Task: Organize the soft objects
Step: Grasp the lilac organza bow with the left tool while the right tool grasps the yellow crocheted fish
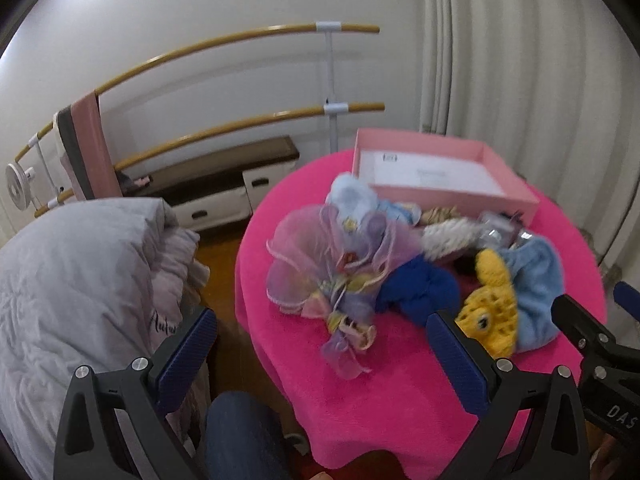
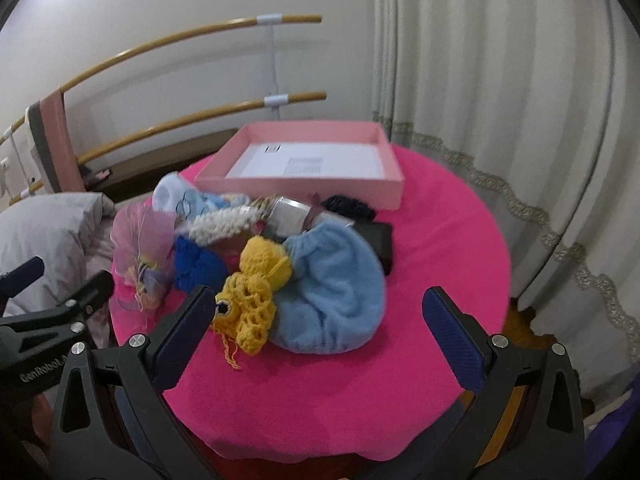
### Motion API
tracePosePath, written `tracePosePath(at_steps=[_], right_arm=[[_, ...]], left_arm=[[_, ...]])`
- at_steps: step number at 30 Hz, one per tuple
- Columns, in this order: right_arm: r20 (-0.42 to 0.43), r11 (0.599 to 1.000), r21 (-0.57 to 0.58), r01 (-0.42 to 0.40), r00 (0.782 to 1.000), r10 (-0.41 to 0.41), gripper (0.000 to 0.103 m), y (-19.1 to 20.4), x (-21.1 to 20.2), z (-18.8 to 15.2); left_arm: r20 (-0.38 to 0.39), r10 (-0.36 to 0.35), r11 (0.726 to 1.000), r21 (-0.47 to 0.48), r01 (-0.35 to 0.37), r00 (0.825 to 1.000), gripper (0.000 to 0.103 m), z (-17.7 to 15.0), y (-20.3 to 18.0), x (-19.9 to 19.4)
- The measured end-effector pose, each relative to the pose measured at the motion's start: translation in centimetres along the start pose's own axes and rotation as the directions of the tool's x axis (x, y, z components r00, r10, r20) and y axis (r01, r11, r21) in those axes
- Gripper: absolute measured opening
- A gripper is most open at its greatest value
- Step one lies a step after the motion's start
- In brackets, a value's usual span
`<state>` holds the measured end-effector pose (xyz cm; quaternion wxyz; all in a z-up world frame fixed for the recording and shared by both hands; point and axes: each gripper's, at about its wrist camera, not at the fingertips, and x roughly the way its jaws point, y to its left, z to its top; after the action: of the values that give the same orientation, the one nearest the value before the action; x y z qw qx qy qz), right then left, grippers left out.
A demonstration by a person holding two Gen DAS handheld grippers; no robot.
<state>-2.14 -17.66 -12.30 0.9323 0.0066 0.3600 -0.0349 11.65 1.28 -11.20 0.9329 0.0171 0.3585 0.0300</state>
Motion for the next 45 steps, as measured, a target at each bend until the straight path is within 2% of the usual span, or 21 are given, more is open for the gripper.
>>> tracePosePath(at_steps=[5, 11, 22, 24, 26, 28, 34, 37, 41, 45], right_arm=[[-0.050, 0.998, -0.014, -0.054, 0.997, 0.053, 0.099, 1.2, 2.6, 0.0], [-0.097, 0.994, -0.018, -0.107, 0.990, 0.105, 0.090, 2.1, 4.8, 0.0], [-0.144, 0.980, -0.011, -0.197, 0.971, 0.193, 0.072, 3.1, 7.0, 0.4], [-0.153, 0.978, -0.012, -0.208, 0.967, 0.203, 0.067, 3.4, 7.5, 0.4], [-0.179, 0.976, -0.009, -0.216, 0.961, 0.211, 0.059, 3.4, 8.5, 0.4], [-0.200, 0.973, 0.007, -0.231, 0.953, 0.228, 0.054, 3.2, 9.2, 0.2], [-0.218, 0.963, 0.052, -0.264, 0.938, 0.269, 0.052, 2.3, 10.2, 0.0], [-0.206, 0.955, 0.072, -0.289, 0.932, 0.298, 0.046, 1.9, 10.1, 0.3], [-0.213, 0.941, 0.123, -0.316, 0.918, 0.336, 0.045, 1.0, 10.3, 0.4], [-0.195, 0.922, 0.179, -0.342, 0.907, 0.374, 0.045, 0.0, 10.4, 0.6]], left_arm=[[-0.038, 0.011, 1.000, -0.016, -0.012, 0.999, 0.103, -0.2, 1.2, 3.3], [-0.074, 0.006, 0.999, -0.038, -0.009, 0.997, 0.103, -0.5, 2.4, 6.7], [-0.121, -0.027, 0.999, -0.038, 0.023, 0.992, 0.103, -1.1, 2.2, 10.3], [-0.119, -0.019, 0.999, -0.041, 0.014, 0.993, 0.103, -0.6, 2.3, 11.1], [-0.100, 0.017, 0.999, -0.031, -0.021, 0.995, 0.103, -0.1, 2.2, 12.1], [-0.087, 0.020, 1.000, -0.008, -0.020, 0.996, 0.103, 0.3, 2.0, 13.2], [-0.038, 0.000, 0.998, 0.067, 0.003, 0.999, 0.103, 1.0, 1.0, 15.1], [-0.041, -0.028, 0.995, 0.089, 0.032, 0.999, 0.103, 1.1, 1.0, 16.1], [-0.061, -0.074, 0.996, 0.045, 0.077, 0.995, 0.103, 1.6, 2.5, 17.3], [-0.058, -0.060, 0.995, 0.077, 0.064, 0.997, 0.103, 1.8, 2.5, 18.1]])
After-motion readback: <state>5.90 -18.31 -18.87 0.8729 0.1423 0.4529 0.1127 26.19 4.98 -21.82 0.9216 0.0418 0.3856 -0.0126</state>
